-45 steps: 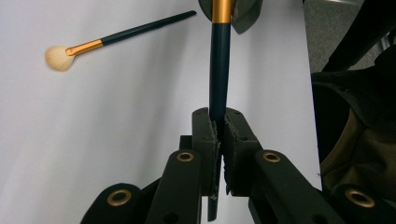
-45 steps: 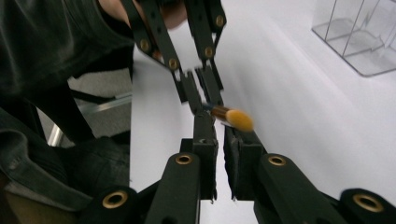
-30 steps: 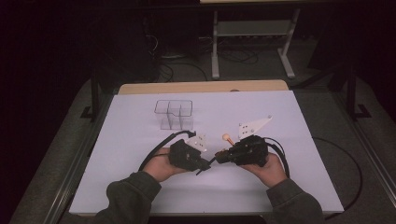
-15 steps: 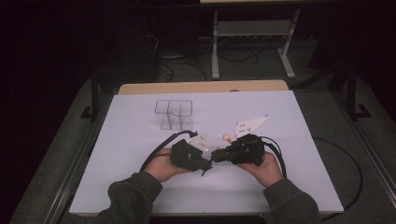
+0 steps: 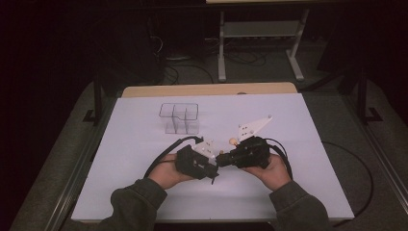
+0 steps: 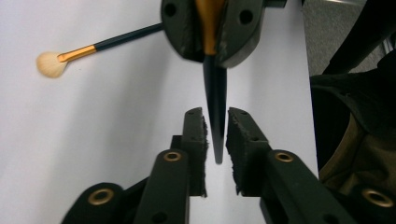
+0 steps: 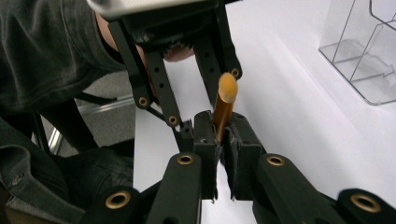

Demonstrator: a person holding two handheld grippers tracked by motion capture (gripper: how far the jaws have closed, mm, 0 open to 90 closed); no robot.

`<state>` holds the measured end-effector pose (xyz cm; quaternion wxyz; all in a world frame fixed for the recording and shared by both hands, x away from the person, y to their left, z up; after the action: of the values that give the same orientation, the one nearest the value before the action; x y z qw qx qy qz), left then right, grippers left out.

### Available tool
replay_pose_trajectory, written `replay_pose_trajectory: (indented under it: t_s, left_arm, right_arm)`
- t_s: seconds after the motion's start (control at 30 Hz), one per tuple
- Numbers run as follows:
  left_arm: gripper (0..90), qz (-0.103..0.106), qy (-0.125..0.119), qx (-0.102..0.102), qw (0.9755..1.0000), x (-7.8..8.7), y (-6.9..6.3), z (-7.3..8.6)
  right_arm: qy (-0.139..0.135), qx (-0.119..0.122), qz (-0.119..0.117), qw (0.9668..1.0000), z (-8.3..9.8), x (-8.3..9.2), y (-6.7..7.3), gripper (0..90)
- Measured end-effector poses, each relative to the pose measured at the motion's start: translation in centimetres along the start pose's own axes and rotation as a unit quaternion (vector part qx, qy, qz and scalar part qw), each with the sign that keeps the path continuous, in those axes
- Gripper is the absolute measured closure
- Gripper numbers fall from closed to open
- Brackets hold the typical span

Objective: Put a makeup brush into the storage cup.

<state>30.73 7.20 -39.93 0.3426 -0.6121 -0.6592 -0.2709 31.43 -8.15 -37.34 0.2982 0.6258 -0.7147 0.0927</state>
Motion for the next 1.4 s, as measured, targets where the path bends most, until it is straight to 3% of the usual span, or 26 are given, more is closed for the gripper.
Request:
replay_pose_trajectory:
  t_s: [0.53,0.83,1.0,1.4]
  left_arm:
    - [62.3,-0.041,-0.035,0.038,0.9978,2.1,-0.1,3.1]
    - [57.9,-0.065,-0.051,0.066,0.9944,3.1,-0.1,5.0]
    - [52.7,-0.073,-0.059,0.075,0.9928,3.6,-0.2,5.9]
    - [49.2,-0.089,-0.065,0.091,0.9898,4.6,-0.1,7.6]
  right_arm:
    - [0.062,0.004,0.022,0.9978,-0.5,0.3,-1.3,83.3]
    - [0.074,0.001,0.030,0.9968,-1.1,0.4,-2.0,83.2]
    - [0.083,0.004,0.028,0.9962,-1.5,0.4,-2.3,83.2]
    - [0.102,0.014,0.033,0.9941,-2.5,0.4,-3.1,83.3]
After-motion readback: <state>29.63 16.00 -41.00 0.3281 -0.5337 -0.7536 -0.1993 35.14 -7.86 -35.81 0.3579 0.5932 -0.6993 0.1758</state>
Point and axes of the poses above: each handheld gripper's, and its own axes: x roughly backward along the jaws, z roughly out of its underside, y roughly to its left, the point moved 4 cm from there along -x, roughly forward along the jaws
